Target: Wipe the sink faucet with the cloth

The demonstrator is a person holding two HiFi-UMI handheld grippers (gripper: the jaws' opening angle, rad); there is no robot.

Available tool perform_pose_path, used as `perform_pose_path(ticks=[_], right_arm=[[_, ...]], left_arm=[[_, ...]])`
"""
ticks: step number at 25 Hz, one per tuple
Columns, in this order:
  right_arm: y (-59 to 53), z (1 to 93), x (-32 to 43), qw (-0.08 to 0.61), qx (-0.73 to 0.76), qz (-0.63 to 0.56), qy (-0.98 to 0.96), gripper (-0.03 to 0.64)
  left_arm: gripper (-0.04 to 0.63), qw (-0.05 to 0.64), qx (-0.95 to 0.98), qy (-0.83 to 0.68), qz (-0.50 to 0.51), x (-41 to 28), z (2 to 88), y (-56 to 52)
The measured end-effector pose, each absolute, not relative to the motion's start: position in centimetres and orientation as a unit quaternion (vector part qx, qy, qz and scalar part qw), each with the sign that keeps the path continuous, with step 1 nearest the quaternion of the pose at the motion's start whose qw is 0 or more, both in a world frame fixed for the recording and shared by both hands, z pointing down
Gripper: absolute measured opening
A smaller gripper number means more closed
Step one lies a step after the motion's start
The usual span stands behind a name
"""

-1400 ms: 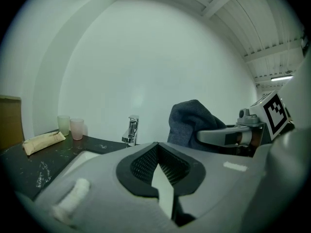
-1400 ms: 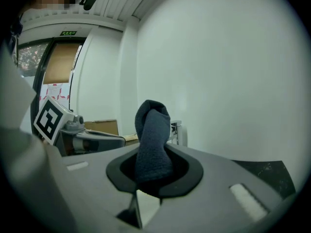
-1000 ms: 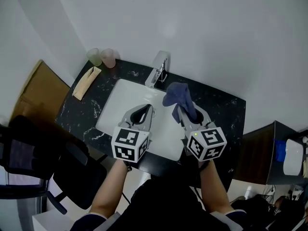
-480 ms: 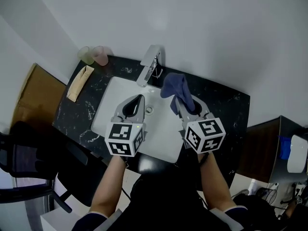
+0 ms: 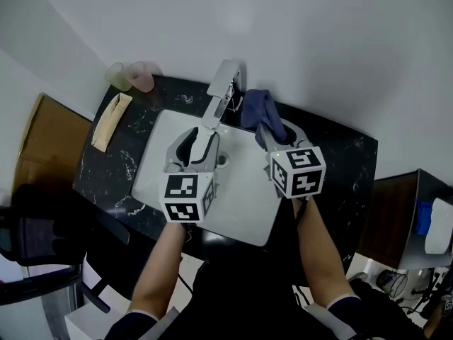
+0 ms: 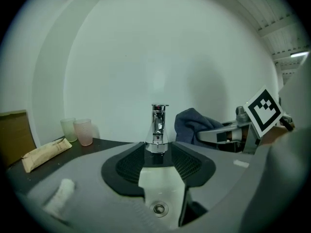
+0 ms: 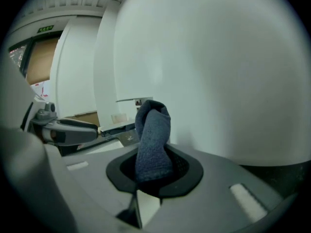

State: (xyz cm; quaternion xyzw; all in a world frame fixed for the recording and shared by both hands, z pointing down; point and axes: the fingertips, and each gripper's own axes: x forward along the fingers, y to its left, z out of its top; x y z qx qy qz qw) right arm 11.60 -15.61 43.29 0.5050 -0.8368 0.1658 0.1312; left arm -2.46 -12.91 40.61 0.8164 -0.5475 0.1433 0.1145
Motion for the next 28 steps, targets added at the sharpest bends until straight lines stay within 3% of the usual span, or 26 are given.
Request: perform_pose_path(ticks=[15,19,28], right_arm=[[-22.3,49.1,7.3,0.287,0.407,0.166,-0.851,0.061],[-22.1,48.8,5.2,0.281,0.369,0.15,-0.873,0.061],[-20.8,40.9,4.2,0.189,0.335,0.055,-0.921,0.061]], left_arm=[[0.186,0.118,0.831,-0.518,0.163,-1.5,41.6,-15.4],[0.186,0.115,0.83,-0.519,0.172,-1.4,41.6,-15.4],[0.184,0.115,0.826,-0.521,0.183,-1.5,41.7,-15.4]])
